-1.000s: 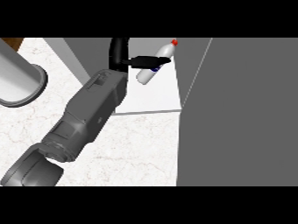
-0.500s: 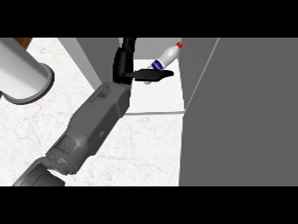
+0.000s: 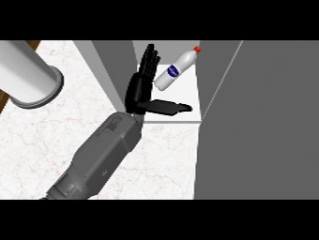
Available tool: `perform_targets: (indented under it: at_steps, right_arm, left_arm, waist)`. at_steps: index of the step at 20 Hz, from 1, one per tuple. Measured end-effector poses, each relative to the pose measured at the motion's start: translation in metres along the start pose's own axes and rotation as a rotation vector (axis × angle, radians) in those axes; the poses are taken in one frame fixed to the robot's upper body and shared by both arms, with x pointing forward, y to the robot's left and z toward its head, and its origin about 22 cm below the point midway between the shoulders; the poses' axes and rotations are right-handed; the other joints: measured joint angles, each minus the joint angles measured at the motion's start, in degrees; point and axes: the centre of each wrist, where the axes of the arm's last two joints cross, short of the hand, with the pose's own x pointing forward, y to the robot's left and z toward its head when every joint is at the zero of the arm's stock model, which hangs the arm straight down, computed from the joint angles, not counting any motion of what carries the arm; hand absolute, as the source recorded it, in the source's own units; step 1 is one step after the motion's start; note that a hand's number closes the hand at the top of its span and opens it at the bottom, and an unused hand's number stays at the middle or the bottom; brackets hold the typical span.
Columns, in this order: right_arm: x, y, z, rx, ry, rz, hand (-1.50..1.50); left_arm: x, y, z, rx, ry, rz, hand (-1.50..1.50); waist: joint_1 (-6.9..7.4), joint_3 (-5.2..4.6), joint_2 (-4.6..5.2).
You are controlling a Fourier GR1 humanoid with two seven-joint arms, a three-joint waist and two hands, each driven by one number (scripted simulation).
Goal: Pick up the bottled water, place it into the cabinet and close the cabinet
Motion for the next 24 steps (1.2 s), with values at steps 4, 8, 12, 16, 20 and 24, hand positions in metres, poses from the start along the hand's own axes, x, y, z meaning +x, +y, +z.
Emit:
perform_targets:
  at_steps: [4, 8, 12, 16, 20, 24]
  right_arm:
    - [0.002, 0.001, -0.001, -0.003, 0.004, 0.01, -1.5]
    - [0.003, -0.001, 0.0, 0.004, 0.016, 0.031, -1.5]
    - [0.004, 0.0, 0.0, 0.065, 0.022, 0.039, -1.5]
    - [0.006, -0.003, -0.003, 0.186, 0.04, 0.071, 1.5]
    - [0.007, 0.001, -0.001, 0.301, 0.075, 0.055, 1.5]
    - [0.008, 0.006, -0.001, 0.42, 0.085, 0.019, 1.5]
  left_arm:
    - [0.005, -0.01, 0.022, -0.049, -0.021, 0.065, -1.5]
    - [0.012, -0.011, 0.047, -0.091, -0.033, 0.116, -1.5]
    - [0.023, -0.004, 0.074, -0.109, -0.033, 0.143, 1.5]
    - [0.033, 0.011, 0.096, -0.12, -0.002, 0.163, 1.5]
    - [0.041, 0.034, 0.122, -0.093, 0.003, 0.158, -1.5]
    - [0.056, 0.058, 0.144, -0.064, -0.006, 0.145, -1.5]
  waist:
    - [0.27, 0.01, 0.01]
    - [0.37, 0.02, 0.04]
    - [0.54, 0.02, 0.03]
    - [0.74, -0.01, 0.08]
    - [0.61, -0.02, 0.03]
    - [0.62, -0.04, -0.13]
